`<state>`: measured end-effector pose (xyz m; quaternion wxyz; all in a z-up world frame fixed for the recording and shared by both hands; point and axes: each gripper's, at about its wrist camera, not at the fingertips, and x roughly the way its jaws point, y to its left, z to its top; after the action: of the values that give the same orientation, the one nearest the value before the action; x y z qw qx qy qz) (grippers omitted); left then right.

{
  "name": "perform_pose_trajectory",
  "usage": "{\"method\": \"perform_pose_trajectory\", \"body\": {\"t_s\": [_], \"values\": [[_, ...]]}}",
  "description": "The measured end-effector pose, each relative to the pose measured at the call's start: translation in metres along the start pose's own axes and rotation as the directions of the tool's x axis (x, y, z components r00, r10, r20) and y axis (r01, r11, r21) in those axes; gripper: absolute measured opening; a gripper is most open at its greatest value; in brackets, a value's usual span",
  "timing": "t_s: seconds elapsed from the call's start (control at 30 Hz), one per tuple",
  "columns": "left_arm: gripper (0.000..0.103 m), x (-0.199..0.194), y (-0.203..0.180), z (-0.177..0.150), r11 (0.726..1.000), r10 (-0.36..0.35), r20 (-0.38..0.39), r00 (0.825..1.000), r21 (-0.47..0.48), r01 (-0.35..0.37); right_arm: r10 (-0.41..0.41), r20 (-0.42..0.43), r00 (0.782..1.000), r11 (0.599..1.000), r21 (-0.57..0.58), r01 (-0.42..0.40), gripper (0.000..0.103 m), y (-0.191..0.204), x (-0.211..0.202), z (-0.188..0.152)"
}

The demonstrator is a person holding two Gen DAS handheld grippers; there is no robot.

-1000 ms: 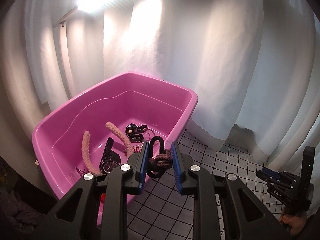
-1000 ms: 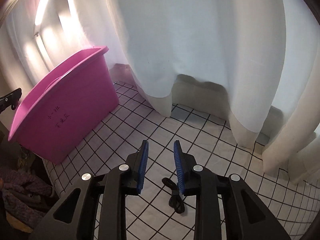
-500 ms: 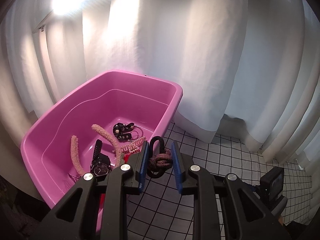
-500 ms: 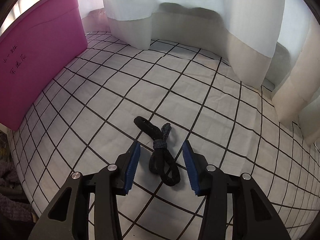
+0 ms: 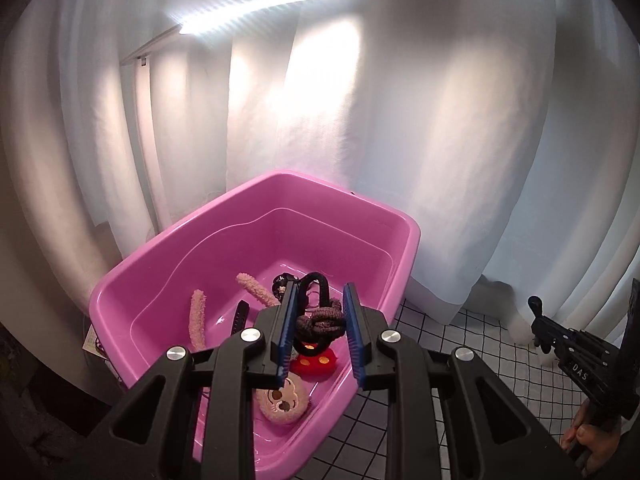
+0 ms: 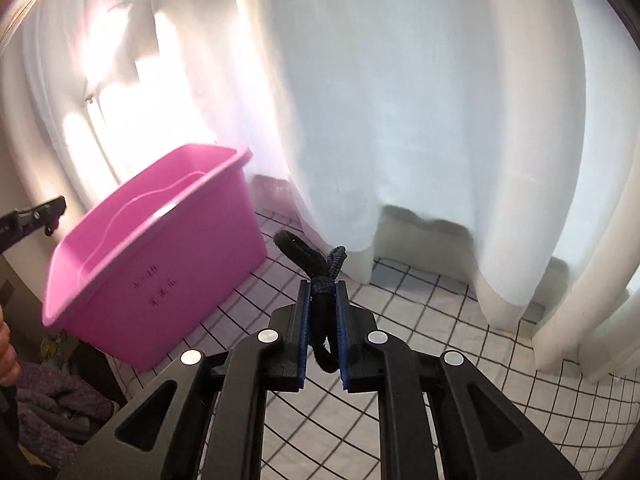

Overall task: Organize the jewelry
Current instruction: 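Open both grippers to drop the hair ties into the tub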

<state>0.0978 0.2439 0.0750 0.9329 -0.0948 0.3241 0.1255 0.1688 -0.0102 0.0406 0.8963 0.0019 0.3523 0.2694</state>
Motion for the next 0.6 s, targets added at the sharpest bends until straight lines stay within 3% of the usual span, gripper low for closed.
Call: {"method": "perform_pose_trajectory", "body": {"t_s": [0.07, 0.17, 0.4, 0.47, 0.5, 0.53, 0.6], "values": [[0.024, 0.003, 0.017, 0.003, 0.998, 0.051, -0.012, 0.999, -0.026, -0.051, 0.094, 0.021, 0.995, 0.995, -0.032, -0.093, 0.012, 0.03, 0.008, 0.03], [0.024, 0.014, 0.043, 0.003, 0.992, 0.108, -0.059, 0.992, -0.065, -0.112, 0.197, -0.014, 0.98, 0.978, -0.068, -0.198, 0.012, 0.073, 0.037, 0.062], [0.029, 0.053, 0.079, 0.003, 0.982, 0.134, -0.191, 0.972, -0.103, -0.156, 0.255, -0.194, 0.947, 0.957, -0.09, -0.276, 0.012, 0.147, 0.121, 0.085], [0.039, 0.06, 0.084, 0.004, 0.98, 0.136, -0.215, 0.967, -0.114, -0.163, 0.22, -0.234, 0.947, 0.96, -0.119, -0.252, 0.012, 0.158, 0.136, 0.086], [0.055, 0.063, 0.086, 0.004, 0.978, 0.14, -0.224, 0.965, -0.12, -0.17, 0.197, -0.256, 0.946, 0.963, -0.129, -0.235, 0.014, 0.161, 0.142, 0.085], [0.08, 0.065, 0.088, 0.005, 0.975, 0.144, -0.231, 0.962, -0.132, -0.178, 0.179, -0.273, 0.945, 0.967, -0.127, -0.22, 0.019, 0.161, 0.148, 0.085], [0.094, 0.063, 0.092, 0.005, 0.969, 0.139, -0.229, 0.963, -0.169, -0.18, 0.165, -0.281, 0.945, 0.973, -0.109, -0.202, 0.058, 0.16, 0.153, 0.084]]}}
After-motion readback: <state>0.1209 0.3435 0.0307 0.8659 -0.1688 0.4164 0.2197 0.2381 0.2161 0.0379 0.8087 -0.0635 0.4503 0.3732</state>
